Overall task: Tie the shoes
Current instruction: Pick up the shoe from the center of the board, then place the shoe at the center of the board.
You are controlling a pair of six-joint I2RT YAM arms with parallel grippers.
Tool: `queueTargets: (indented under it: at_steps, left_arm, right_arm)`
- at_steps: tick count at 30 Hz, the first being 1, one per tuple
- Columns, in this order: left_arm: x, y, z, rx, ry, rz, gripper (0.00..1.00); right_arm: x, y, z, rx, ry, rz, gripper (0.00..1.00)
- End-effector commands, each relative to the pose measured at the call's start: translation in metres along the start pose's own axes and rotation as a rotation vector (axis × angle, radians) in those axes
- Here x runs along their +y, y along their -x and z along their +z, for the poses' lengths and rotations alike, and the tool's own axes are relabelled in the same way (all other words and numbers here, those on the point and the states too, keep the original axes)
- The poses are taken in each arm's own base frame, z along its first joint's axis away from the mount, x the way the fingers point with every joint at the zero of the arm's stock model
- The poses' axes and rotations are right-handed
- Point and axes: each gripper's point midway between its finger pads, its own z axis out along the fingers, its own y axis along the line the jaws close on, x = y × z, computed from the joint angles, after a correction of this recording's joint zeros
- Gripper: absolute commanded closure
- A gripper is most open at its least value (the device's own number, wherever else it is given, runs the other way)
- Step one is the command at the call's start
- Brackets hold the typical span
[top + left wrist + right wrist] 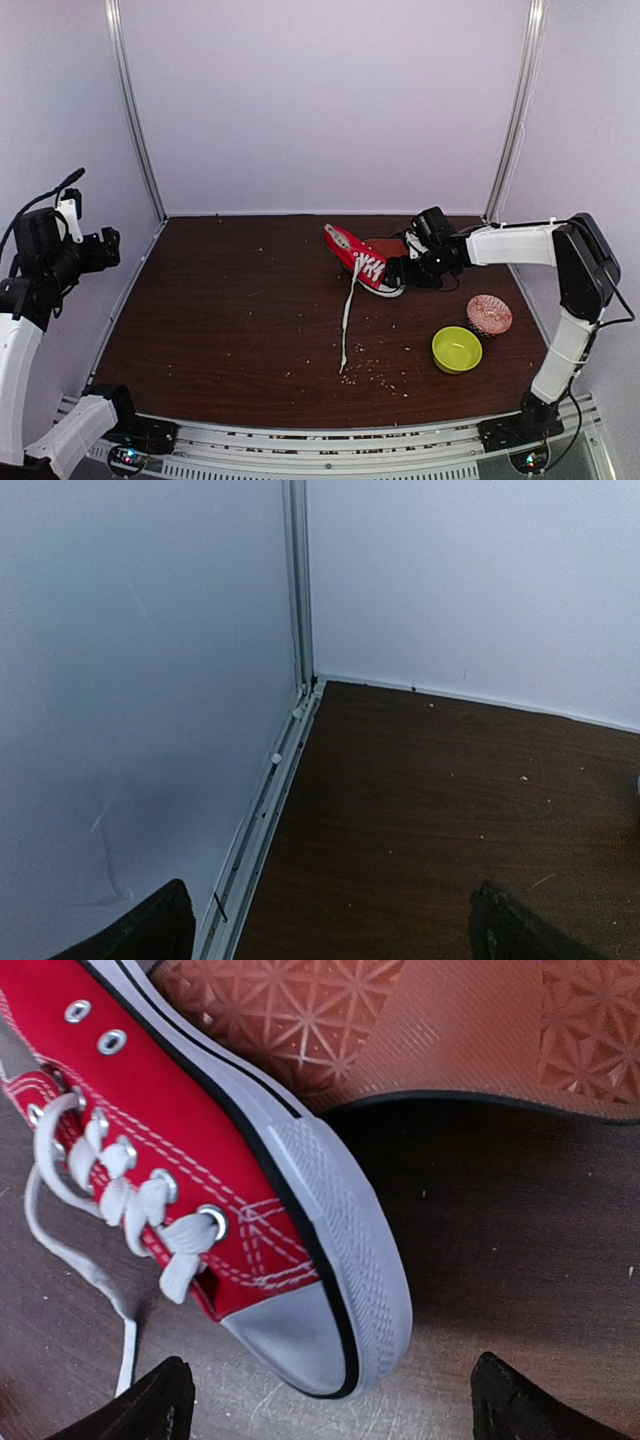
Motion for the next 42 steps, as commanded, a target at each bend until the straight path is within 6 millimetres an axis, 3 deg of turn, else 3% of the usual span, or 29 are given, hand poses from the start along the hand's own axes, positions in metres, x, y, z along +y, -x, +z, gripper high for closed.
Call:
queueTargets:
  at_steps: [1, 11, 18, 22, 28, 32, 38, 42]
  left_arm:
    - [-0.001, 0.005, -0.005, -0.077, -0.015, -0.018, 0.02]
    - [0.004, -0.007, 0.006, -0.019, 0.022, -0.029, 0.02]
    - [0.004, -0.013, 0.012, 0.012, 0.023, -0.027, 0.02]
    - [0.006, -0.015, 0.014, 0.023, 0.034, -0.025, 0.02]
    - [0.005, -0.019, 0.019, 0.044, 0.034, -0.026, 0.02]
    - [0.006, -0.018, 0.019, 0.042, 0.039, -0.029, 0.02]
    - [0.006, -0.022, 0.023, 0.061, 0.039, -0.039, 0.02]
    - [-0.001, -0.025, 0.027, 0.083, 0.001, -0.038, 0.02]
  right_arm:
    - [0.004, 0.02, 0.012, -0.056, 0.028, 0.029, 0.04]
    - [0.027, 0.022, 0.04, -0.054, 0.298, 0.019, 0.11]
    - [0.05, 0.026, 0.035, -0.071, 0.471, -0.008, 0.38]
    - [0.059, 0.027, 0.022, -0.083, 0.524, -0.021, 0.68]
    - [0.06, 0.036, -0.038, -0.171, 0.491, -0.061, 1.0]
    - [0.047, 0.043, -0.095, -0.266, 0.323, -0.162, 1.0]
    - [0.012, 0.047, -0.179, -0.409, -0.106, -0.323, 1.0]
    - [0.015, 0.041, -0.224, -0.484, -0.173, -0.366, 1.0]
